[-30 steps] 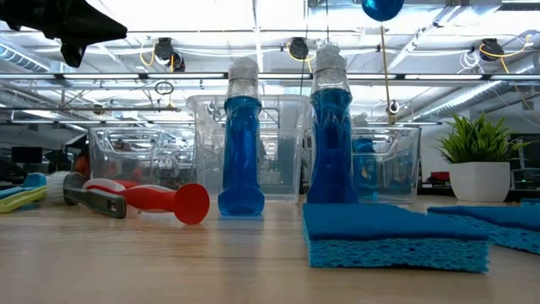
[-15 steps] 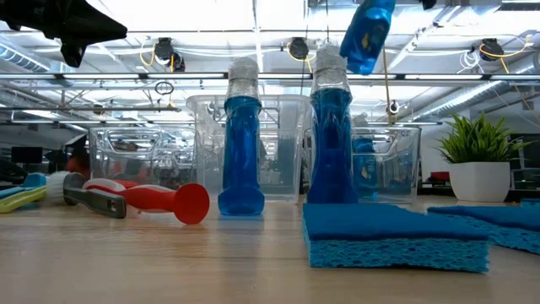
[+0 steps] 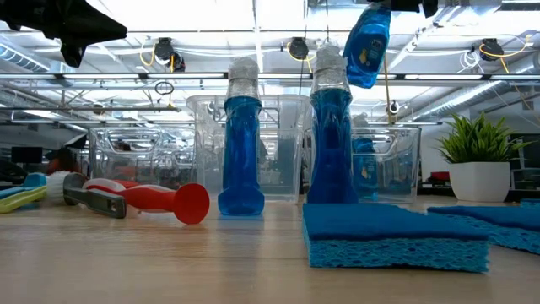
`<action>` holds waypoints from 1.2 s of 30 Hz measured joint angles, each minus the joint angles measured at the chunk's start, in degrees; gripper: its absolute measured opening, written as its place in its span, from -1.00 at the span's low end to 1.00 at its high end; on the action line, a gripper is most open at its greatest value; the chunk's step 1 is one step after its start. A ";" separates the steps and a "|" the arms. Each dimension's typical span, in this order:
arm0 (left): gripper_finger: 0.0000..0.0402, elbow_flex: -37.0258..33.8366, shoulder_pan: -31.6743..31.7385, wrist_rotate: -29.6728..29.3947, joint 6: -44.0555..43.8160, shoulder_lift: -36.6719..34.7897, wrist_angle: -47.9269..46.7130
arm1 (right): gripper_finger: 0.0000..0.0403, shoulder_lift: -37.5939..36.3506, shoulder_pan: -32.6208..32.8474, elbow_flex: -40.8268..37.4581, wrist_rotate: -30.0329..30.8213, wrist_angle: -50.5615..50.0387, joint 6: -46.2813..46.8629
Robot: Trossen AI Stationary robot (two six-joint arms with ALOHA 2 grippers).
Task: Pick & Place Kitchen Sink Supplies
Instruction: Put the blue dishwashing liquid bottle into the right transparent bin
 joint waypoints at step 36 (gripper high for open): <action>-0.84 -0.01 0.00 0.00 0.00 0.00 0.00 | -0.37 13.40 -20.38 0.02 -21.51 -13.28 6.55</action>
